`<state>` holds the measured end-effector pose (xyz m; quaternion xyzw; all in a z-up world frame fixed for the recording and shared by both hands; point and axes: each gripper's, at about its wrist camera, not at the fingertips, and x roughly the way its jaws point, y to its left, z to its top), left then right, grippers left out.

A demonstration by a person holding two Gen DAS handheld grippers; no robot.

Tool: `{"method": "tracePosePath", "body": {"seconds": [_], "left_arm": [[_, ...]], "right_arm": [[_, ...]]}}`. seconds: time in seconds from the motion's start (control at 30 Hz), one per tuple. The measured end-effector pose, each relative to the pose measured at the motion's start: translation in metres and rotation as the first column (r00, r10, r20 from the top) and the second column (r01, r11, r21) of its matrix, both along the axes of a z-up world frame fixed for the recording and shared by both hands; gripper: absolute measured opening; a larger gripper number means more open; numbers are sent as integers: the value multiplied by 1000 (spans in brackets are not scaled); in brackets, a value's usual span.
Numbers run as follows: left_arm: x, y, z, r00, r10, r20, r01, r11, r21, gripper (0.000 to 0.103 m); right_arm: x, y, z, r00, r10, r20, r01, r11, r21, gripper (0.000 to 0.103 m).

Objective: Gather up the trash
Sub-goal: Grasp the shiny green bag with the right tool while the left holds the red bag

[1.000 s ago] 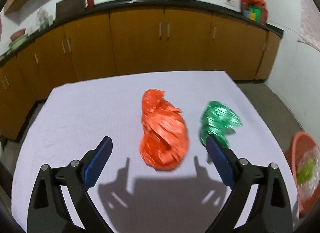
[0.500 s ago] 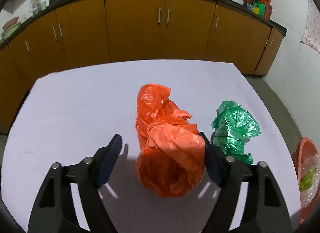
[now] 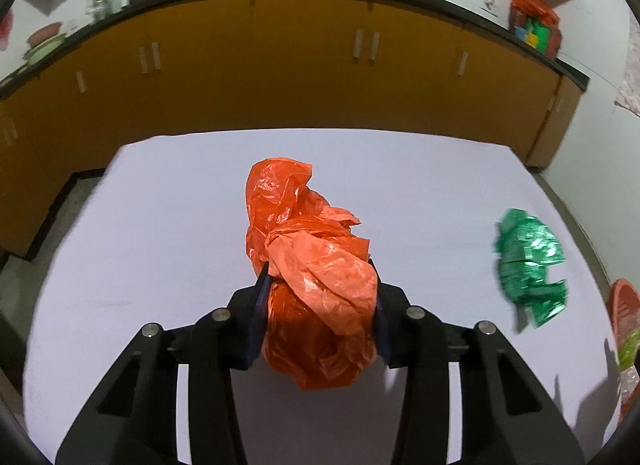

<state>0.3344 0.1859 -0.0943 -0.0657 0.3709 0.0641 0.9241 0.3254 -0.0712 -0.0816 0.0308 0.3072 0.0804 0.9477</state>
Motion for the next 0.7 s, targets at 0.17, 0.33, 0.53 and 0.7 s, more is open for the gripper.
{"method": "tracePosePath", "body": {"seconds": [0.17, 0.33, 0.53, 0.7], "left_arm": [[-15, 44, 0, 998, 61, 8, -62, 998, 31, 44], [-24, 77, -7, 994, 109, -7, -109, 993, 41, 45], [-30, 85, -11, 994, 111, 8, -111, 994, 20, 46], [-30, 91, -13, 994, 113, 0, -113, 994, -12, 47]], "right_arm": [[28, 30, -15, 997, 40, -66, -37, 998, 50, 92], [61, 48, -26, 991, 22, -129, -7, 993, 117, 89], [102, 67, -42, 974, -35, -224, 65, 990, 124, 86], [115, 83, -50, 974, -55, -219, 65, 997, 41, 82]]}}
